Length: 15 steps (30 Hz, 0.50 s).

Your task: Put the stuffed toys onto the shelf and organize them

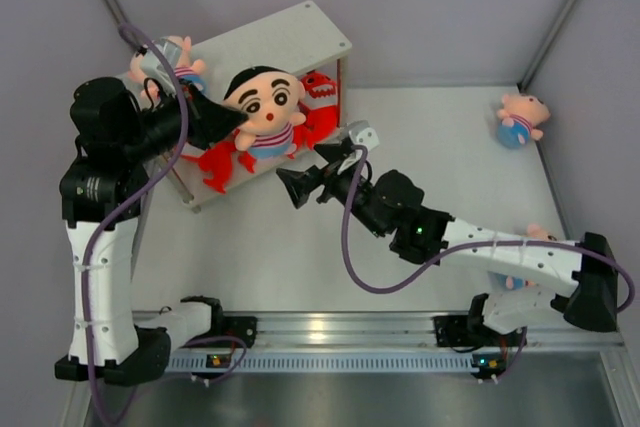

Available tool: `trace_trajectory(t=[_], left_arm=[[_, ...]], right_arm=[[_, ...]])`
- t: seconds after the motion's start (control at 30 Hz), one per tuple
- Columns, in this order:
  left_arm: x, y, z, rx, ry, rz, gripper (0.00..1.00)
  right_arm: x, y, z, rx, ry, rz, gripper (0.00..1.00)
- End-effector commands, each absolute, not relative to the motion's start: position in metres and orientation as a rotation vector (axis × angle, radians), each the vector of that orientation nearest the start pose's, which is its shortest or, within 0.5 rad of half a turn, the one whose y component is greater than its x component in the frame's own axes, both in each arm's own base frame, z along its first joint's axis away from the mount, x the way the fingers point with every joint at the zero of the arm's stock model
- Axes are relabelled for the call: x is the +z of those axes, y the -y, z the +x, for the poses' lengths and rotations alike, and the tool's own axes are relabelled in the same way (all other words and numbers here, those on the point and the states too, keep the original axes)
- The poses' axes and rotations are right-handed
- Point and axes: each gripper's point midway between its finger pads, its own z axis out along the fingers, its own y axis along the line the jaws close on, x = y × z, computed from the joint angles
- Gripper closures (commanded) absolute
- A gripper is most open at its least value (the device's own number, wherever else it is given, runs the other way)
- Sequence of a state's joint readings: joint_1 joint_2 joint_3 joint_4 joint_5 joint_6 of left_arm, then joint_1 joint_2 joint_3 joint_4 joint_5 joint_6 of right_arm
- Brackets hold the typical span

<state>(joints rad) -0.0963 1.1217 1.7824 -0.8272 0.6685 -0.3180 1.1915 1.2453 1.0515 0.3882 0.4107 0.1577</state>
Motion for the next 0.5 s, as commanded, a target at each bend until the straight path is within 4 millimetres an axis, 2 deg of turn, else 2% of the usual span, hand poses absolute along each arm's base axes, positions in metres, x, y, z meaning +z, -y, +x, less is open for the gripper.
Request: trace_trajectory(t=[0.0,0.03,0.13,0.17,0.3,0.4,0.43,0.47], left_arm=[[0.492,0.143,0.247,-0.927,-1.703,0.27,1.0],[0.493,0.143,0.248,-0.928,-1.702,0.266,1.0],[0.497,0.143,0.246,-0.952,-1.69,0.265,1.0],[0.498,0.144,0.245,-0.958,-1.691,0.264,1.0],[0.501,0.143,0.243,-0.963,-1.678,0.262,1.0],[0.507,0.144,0.24,-0.988,-1.665,0.261,1.0],[0.507,0.144,0.24,-0.992,-1.667,0.253,1.0],[0.511,0.143,0.24,-0.987,-1.656,0.256,1.0]], right_arm=[[0.443,-0.392,0.212,0.958,-1.227,-0.325,0.01],[0.453,-0.395,0.212,0.971,-1.209,-0.316,0.01],[0.456,-0.413,0.217,0.976,-1.207,-0.327,0.01],[0.45,-0.419,0.221,0.967,-1.22,-0.334,0.01],[0.459,-0.426,0.225,0.979,-1.207,-0.318,0.01],[0.452,-0.429,0.237,0.957,-1.243,-0.29,0.01],[0.451,-0.428,0.24,0.958,-1.248,-0.285,0.02],[0.452,-0.428,0.241,0.96,-1.244,-0.281,0.09]])
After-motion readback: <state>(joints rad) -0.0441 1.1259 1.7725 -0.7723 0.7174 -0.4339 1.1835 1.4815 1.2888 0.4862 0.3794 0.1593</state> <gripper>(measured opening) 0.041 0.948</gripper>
